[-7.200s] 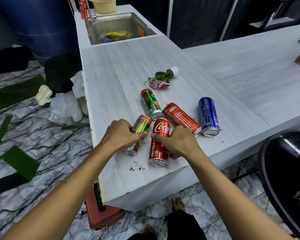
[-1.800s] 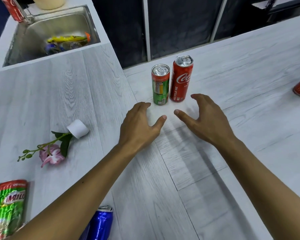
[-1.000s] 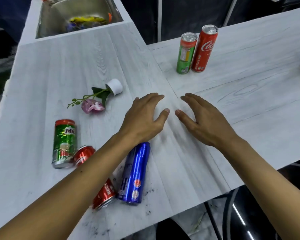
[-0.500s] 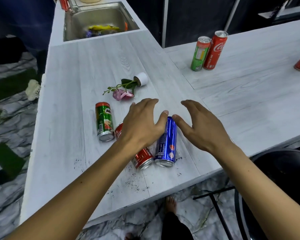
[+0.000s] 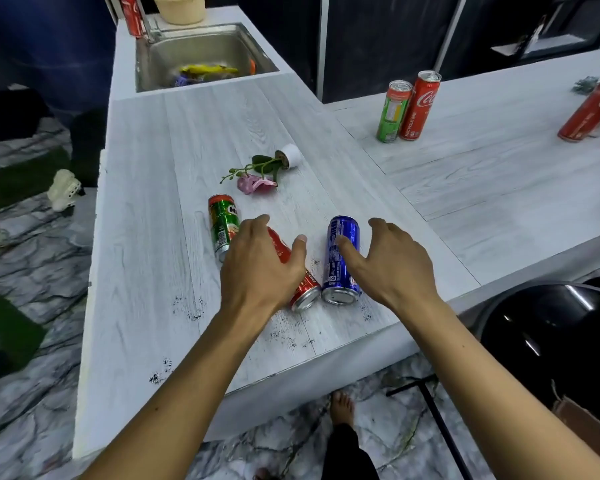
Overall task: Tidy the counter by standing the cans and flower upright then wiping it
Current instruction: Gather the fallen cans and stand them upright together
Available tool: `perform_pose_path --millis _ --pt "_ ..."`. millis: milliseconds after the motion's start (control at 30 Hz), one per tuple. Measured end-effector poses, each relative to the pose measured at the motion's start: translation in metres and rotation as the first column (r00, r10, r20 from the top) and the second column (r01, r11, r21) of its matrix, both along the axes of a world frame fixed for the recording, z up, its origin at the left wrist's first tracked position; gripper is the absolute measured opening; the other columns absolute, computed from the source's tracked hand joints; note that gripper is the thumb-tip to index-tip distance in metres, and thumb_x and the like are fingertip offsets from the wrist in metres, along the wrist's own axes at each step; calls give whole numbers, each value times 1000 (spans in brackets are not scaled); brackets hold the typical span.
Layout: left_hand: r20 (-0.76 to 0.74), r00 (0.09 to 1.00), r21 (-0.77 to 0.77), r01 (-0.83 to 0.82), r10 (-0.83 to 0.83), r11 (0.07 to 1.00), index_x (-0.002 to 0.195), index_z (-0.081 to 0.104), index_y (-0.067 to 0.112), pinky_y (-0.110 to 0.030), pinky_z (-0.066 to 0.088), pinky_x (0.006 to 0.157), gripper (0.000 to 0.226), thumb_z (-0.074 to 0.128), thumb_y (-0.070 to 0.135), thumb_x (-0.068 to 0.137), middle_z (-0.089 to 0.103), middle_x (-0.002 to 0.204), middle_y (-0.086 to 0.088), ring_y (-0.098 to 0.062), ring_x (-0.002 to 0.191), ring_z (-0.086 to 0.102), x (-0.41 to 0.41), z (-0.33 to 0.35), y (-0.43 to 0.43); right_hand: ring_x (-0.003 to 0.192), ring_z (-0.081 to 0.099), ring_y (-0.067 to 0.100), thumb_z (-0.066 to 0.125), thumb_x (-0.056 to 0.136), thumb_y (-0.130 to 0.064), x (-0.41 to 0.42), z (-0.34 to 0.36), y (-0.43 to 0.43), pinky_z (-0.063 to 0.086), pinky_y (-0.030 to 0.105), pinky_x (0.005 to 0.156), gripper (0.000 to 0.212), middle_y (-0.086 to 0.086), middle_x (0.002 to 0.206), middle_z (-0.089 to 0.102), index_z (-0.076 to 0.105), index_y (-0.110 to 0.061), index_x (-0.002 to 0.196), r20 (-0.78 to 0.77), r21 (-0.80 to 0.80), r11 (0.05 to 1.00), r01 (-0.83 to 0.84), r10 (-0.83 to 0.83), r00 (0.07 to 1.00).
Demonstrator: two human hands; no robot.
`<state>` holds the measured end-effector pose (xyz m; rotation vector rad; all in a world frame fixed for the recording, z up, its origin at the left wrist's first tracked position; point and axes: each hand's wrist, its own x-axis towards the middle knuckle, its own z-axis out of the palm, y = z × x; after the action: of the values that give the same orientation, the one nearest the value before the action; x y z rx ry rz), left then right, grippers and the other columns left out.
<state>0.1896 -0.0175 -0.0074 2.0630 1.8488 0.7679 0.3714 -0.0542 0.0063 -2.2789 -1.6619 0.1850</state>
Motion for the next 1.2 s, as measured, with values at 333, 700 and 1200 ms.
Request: perform_pose_path --millis 333,700,1200 --pt "151 971 -266 -140 185 954 118 60 13 -33 53 74 76 58 79 81 66 112 -7 -23 92 66 -11 -11 1 66 54 15 45 87 -79 3 -16 13 35 29 55 69 0 87 62 56 -12 93 -200 -155 982 111 -141 970" --pt "15 970 -328 -225 243 918 90 50 19 -27 44 60 65 64 81 75 50 80 3 -14 65 51 2 -19 8 65 60 15 59 71 -87 0 -32 33 37 26 50 76 -2 76 62 61 -15 96 -252 -261 961 89 -156 955" --pt "73 972 -446 -167 222 879 78 50 25 -29 51 65 43 71 62 84 57 79 4 -17 73 62 5 -22 16 56 61 11 74 74 -64 2 -37 39 37 23 46 45 -4 65 64 59 -21 74 -350 -241 970 27 -113 930"
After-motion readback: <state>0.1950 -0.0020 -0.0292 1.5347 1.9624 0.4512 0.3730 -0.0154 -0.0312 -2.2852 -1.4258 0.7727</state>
